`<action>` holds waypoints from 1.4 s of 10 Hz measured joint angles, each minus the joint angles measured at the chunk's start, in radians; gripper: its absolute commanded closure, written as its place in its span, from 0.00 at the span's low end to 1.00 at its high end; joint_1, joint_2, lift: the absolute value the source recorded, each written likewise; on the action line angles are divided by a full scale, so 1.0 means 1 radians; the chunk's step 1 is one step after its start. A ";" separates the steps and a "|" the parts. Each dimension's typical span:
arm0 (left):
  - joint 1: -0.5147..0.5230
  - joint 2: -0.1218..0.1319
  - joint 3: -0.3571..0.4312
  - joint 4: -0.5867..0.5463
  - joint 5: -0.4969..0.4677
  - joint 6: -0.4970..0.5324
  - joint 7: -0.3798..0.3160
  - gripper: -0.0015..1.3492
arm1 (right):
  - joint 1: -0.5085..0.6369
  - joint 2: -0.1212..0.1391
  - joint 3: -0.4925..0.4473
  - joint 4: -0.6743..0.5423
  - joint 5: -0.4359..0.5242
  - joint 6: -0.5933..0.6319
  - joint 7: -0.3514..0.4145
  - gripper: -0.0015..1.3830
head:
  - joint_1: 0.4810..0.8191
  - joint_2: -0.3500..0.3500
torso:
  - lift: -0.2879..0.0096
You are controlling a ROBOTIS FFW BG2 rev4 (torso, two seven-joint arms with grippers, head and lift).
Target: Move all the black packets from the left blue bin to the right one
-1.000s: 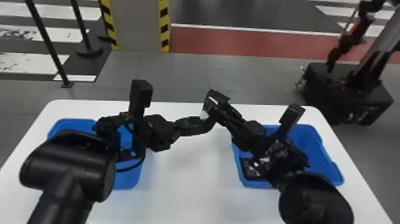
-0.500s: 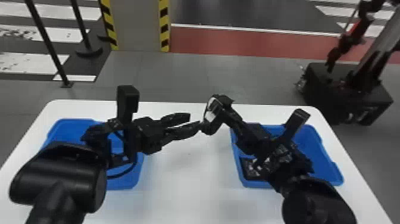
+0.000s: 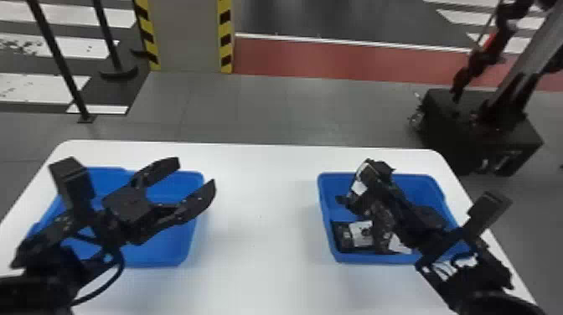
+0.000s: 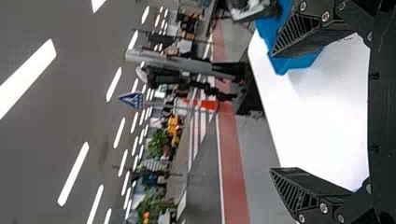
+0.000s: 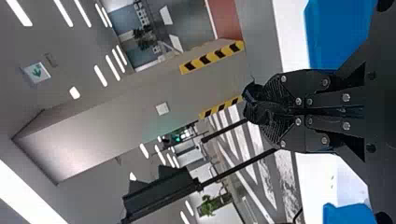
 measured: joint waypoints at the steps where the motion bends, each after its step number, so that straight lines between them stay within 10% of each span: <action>1: 0.090 -0.009 0.038 -0.089 0.029 -0.026 0.055 0.11 | 0.010 -0.013 -0.023 0.034 0.006 0.000 -0.004 0.92 | 0.63 0.35 | 0.60; 2: 0.181 -0.018 0.071 -0.179 0.053 -0.033 0.101 0.11 | 0.006 -0.026 -0.044 0.085 0.014 0.000 -0.010 0.89 | 0.63 0.35 | 0.60; 6: 0.327 -0.018 0.121 -0.293 0.115 -0.051 0.123 0.11 | -0.060 -0.053 -0.126 0.209 0.028 -0.008 -0.043 0.04 | 0.63 0.27 | 0.60; 11: 0.503 -0.062 0.180 -0.460 0.117 -0.307 0.213 0.11 | 0.281 0.049 -0.129 -0.262 0.200 -0.202 -0.049 0.11 | 0.63 0.36 | 0.60; 14: 0.644 -0.066 0.140 -0.470 0.119 -0.473 0.355 0.11 | 0.497 0.068 -0.129 -0.315 0.247 -0.472 -0.063 0.11 | 0.63 0.39 | 0.60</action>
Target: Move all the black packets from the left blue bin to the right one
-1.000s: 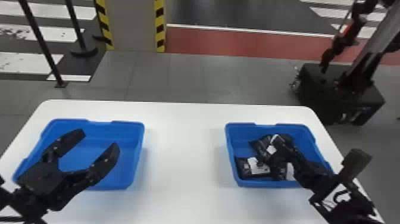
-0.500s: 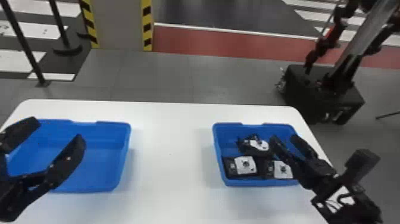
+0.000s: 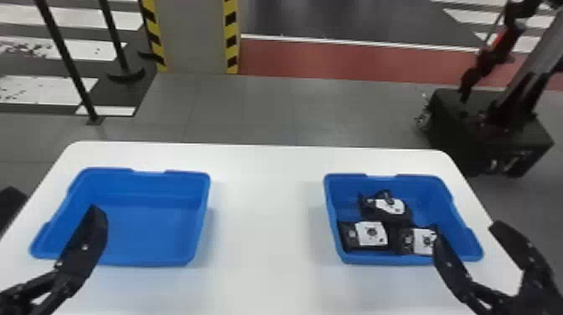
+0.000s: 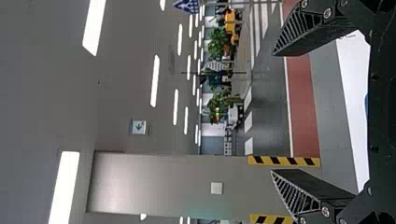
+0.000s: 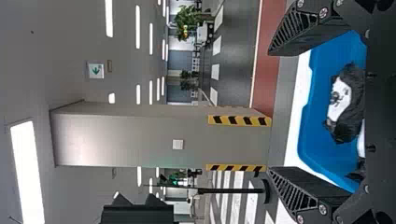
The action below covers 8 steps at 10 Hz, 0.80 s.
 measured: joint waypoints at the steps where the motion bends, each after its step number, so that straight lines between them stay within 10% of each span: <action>1: 0.038 0.000 -0.025 0.000 0.000 -0.033 0.046 0.11 | 0.064 0.000 0.001 -0.007 0.021 -0.037 -0.007 0.10 | 0.63 0.38 | 0.60; 8: 0.161 0.003 -0.082 0.051 -0.021 -0.073 0.131 0.11 | 0.189 0.000 0.003 0.013 0.072 -0.170 -0.056 0.10 | 0.63 0.35 | 0.60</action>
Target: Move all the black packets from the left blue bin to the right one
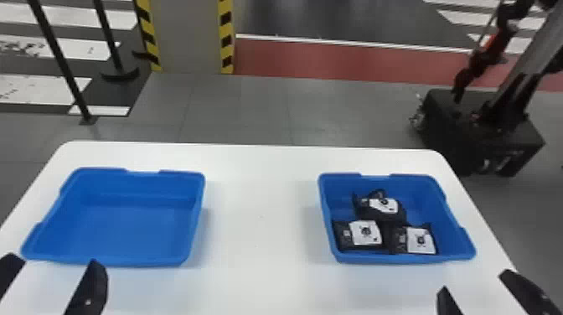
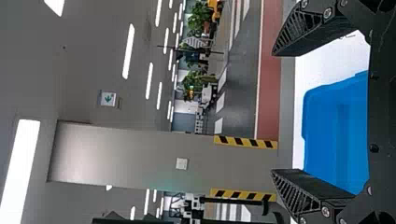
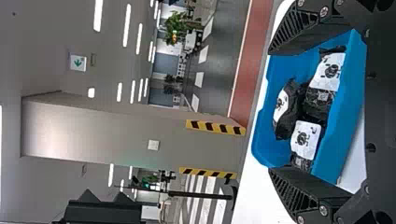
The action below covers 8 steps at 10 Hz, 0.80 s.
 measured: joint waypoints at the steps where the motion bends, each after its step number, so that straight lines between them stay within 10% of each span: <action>1: 0.004 0.002 -0.001 0.000 0.002 0.003 0.000 0.11 | 0.002 0.000 0.000 -0.005 0.002 -0.009 -0.001 0.10 | 0.63 0.36 | 0.60; 8: -0.001 0.034 -0.031 0.012 0.033 0.011 0.000 0.08 | -0.012 0.000 0.004 0.006 0.010 -0.011 -0.001 0.10 | 0.63 0.33 | 0.60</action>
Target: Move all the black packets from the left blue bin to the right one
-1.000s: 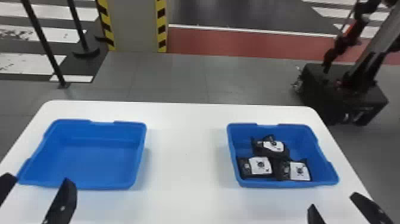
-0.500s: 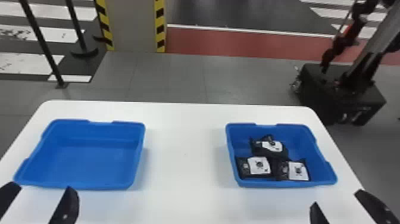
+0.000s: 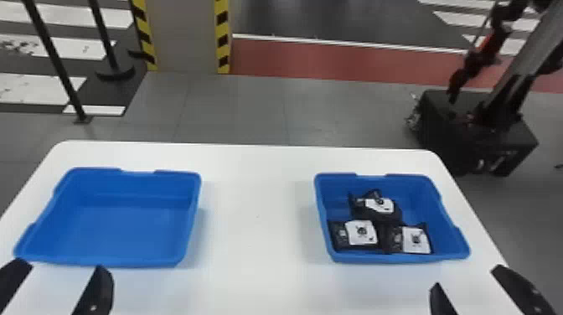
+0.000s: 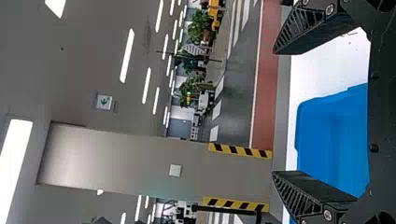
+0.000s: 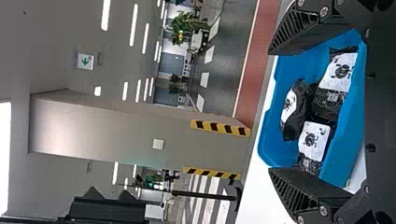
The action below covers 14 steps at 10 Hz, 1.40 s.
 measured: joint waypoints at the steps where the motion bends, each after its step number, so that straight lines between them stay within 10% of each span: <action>1: -0.004 0.002 -0.004 0.004 0.006 0.004 0.000 0.08 | -0.002 0.000 0.001 0.002 0.000 0.000 0.000 0.10 | 0.63 0.33 | 0.60; 14: -0.018 0.006 -0.014 0.021 0.020 0.013 0.000 0.08 | -0.003 0.000 0.010 -0.005 -0.011 0.000 0.000 0.10 | 0.63 0.33 | 0.60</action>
